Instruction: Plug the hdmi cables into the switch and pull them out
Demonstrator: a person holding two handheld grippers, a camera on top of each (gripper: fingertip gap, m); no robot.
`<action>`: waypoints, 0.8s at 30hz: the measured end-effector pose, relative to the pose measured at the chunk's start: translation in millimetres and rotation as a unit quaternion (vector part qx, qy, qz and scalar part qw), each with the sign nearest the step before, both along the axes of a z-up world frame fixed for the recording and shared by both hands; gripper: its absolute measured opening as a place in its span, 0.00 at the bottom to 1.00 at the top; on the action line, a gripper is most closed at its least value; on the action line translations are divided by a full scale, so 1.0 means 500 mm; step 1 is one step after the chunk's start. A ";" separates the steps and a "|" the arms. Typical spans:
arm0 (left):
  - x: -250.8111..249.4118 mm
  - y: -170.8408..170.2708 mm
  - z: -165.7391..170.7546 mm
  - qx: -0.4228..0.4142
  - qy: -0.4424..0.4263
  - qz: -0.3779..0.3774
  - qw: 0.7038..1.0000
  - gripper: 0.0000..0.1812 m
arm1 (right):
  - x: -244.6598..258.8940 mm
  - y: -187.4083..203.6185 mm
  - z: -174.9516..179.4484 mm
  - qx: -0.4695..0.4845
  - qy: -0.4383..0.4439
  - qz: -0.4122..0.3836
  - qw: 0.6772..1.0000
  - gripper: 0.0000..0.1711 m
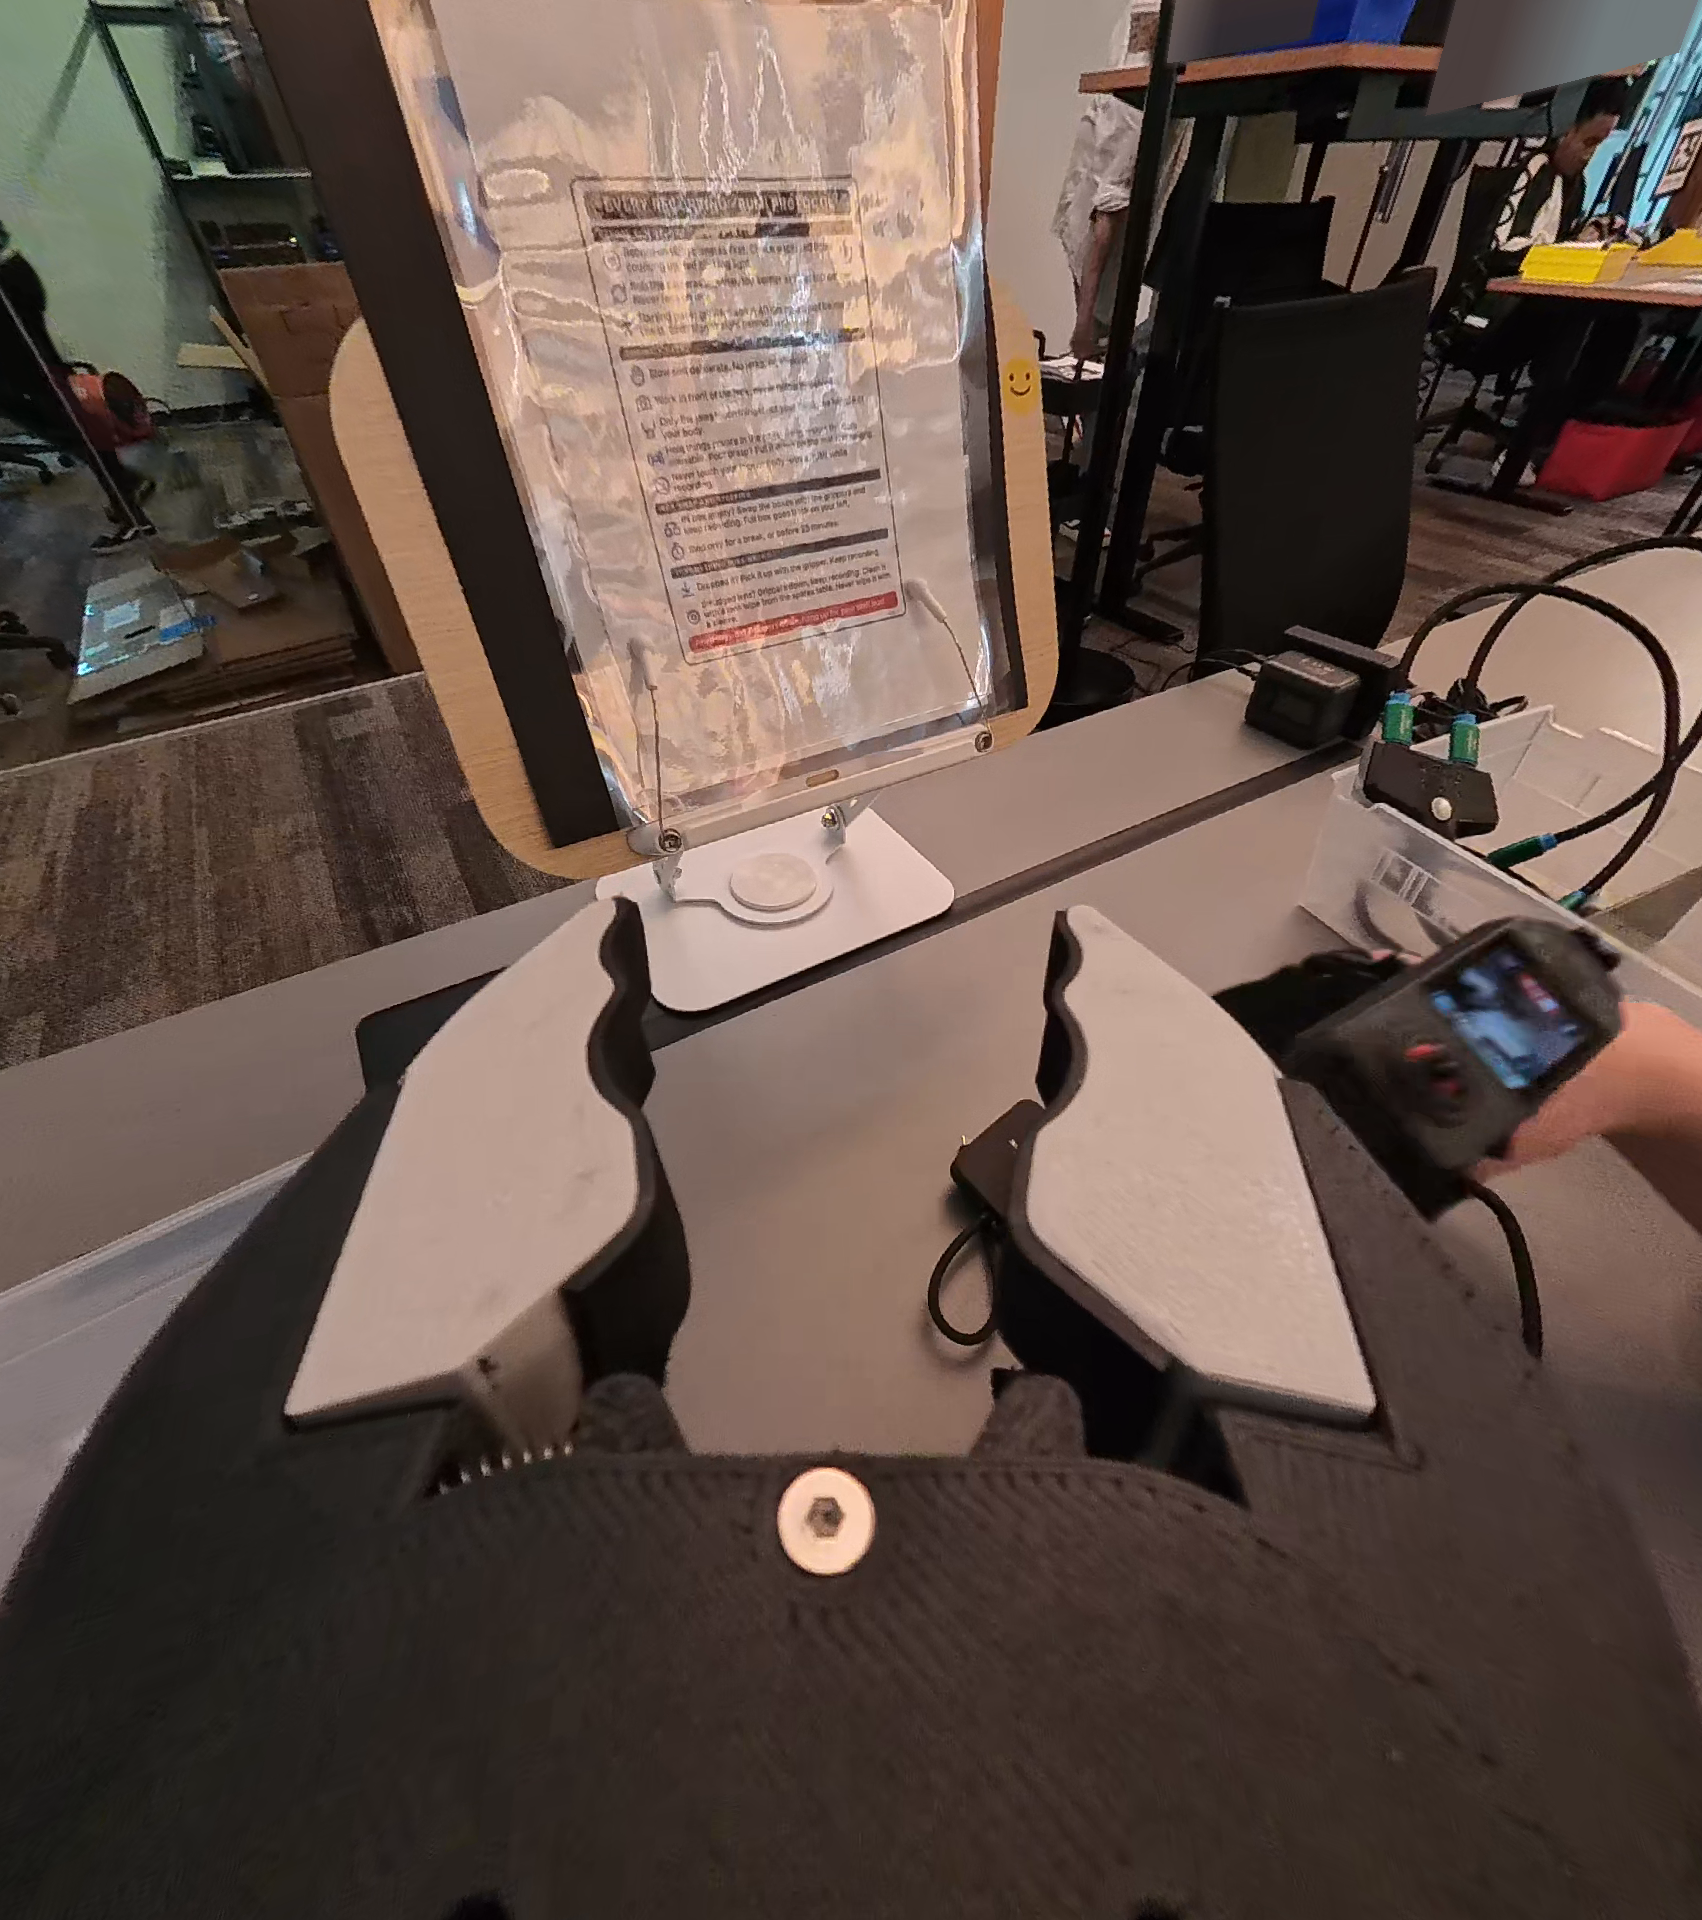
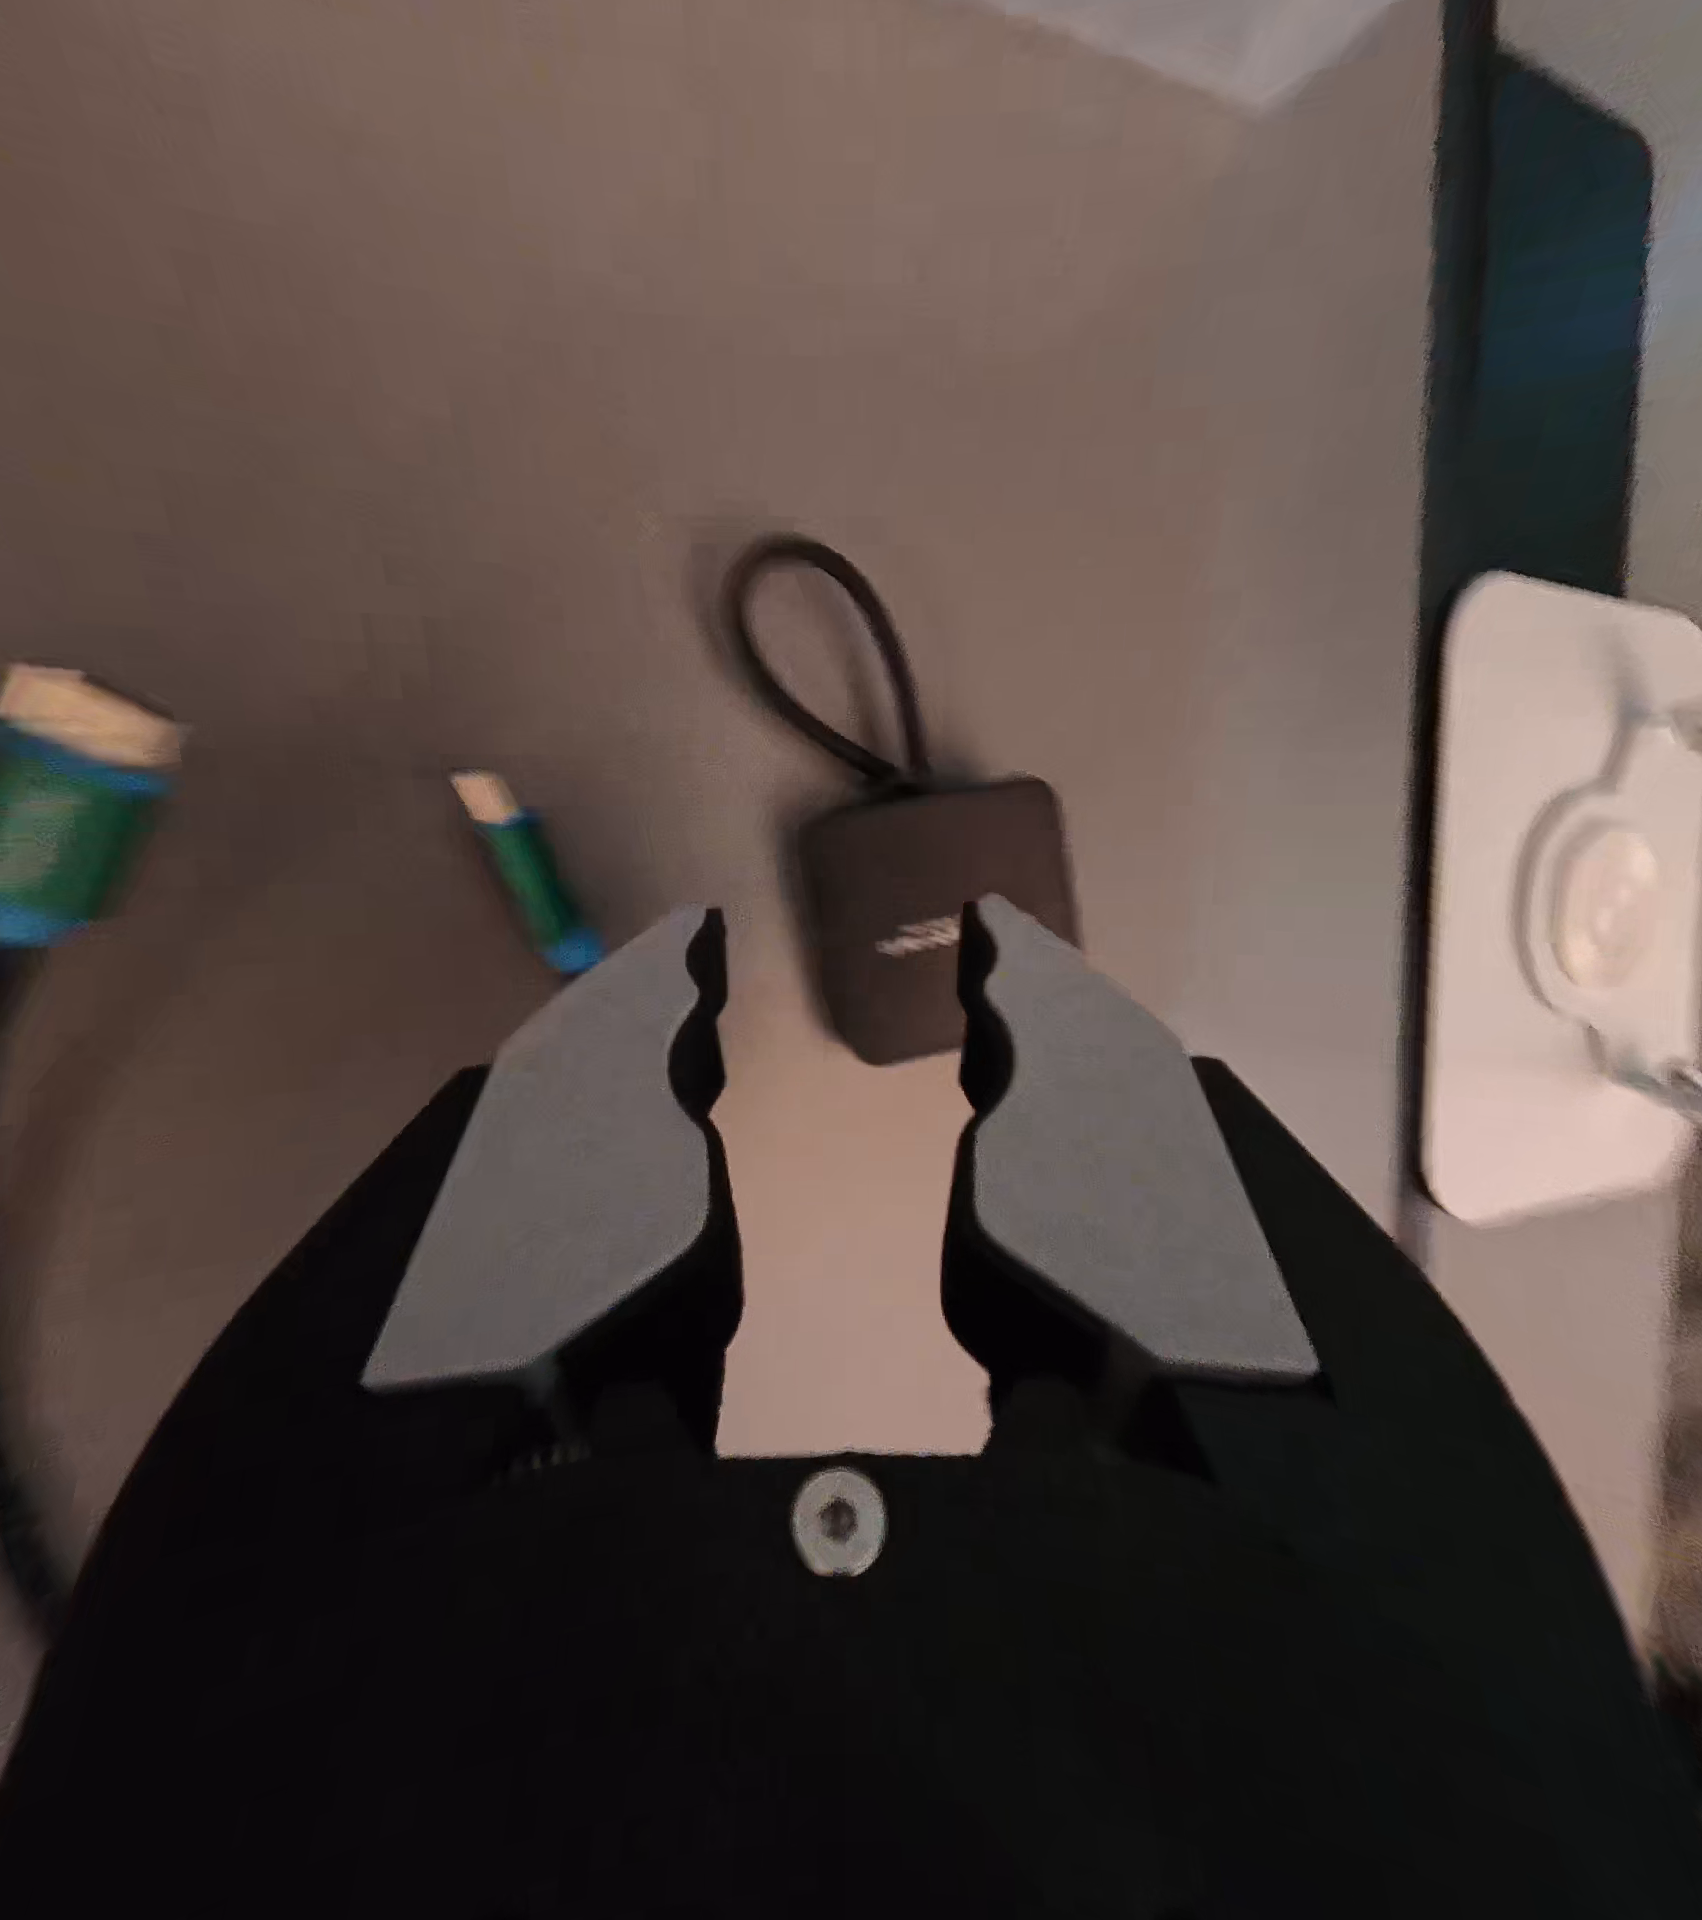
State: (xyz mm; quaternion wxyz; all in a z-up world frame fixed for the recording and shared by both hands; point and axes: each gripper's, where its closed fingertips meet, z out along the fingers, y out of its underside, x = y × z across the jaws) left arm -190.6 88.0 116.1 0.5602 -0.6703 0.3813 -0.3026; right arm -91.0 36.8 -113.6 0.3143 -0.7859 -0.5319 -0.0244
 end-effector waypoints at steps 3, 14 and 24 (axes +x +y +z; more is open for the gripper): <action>-0.009 -0.002 0.009 0.003 -0.008 0.001 1.000 0.41 | -0.035 -0.081 -0.002 -0.055 0.048 0.068 0.995 0.23; -0.034 -0.016 0.024 0.012 -0.006 -0.004 1.000 0.41 | -0.083 -0.190 -0.027 -0.213 0.150 0.127 0.957 0.20; -0.044 -0.004 0.011 0.017 0.018 0.012 1.000 0.40 | -0.120 -0.218 -0.085 -0.276 0.197 0.053 0.939 0.30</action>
